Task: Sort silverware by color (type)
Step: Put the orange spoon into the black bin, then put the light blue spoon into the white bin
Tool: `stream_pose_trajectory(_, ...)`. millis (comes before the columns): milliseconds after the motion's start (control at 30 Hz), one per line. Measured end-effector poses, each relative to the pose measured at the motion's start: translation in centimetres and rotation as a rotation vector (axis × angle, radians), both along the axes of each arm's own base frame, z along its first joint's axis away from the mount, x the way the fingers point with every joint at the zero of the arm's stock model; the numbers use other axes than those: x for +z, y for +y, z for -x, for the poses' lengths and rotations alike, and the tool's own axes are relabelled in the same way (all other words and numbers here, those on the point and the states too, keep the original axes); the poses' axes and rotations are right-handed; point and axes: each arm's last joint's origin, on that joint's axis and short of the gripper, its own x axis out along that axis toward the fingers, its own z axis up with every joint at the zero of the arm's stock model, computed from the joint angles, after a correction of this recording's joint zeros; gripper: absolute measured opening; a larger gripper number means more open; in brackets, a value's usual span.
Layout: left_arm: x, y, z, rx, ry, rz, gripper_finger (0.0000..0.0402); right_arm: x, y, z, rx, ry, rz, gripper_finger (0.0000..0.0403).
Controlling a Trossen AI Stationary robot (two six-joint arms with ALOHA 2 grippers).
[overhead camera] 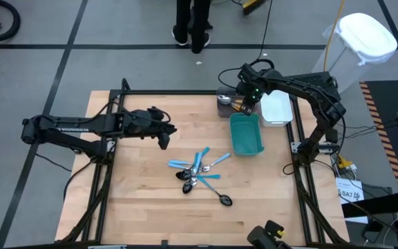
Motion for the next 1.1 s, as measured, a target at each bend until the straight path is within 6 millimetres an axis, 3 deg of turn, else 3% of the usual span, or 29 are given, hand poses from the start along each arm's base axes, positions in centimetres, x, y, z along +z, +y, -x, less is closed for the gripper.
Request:
stream_pose_trajectory(467,-0.6,0.1,-0.5,-0.006,0.042,-0.018,0.0092,0.0,0.0,0.0,-0.026,-0.008,0.0,0.0099)
stream_pose_trajectory(667,-0.9,0.0,-0.8,-0.021,0.041,0.01,0.0092,0.4,0.2,0.1,-0.132,-0.032,-0.016,0.01)
stream_pose_trajectory(833,-0.8,-0.3,-0.8,-0.032,0.033,0.041,0.0092,3.2,2.4,0.2,-0.137,-0.132,-0.027,0.01)
stream_pose_trajectory(1100,-0.9,-1.0,-0.9,-0.037,0.031,0.087,0.0093,7.9,8.1,-0.1,-0.128,-0.301,-0.017,0.01)
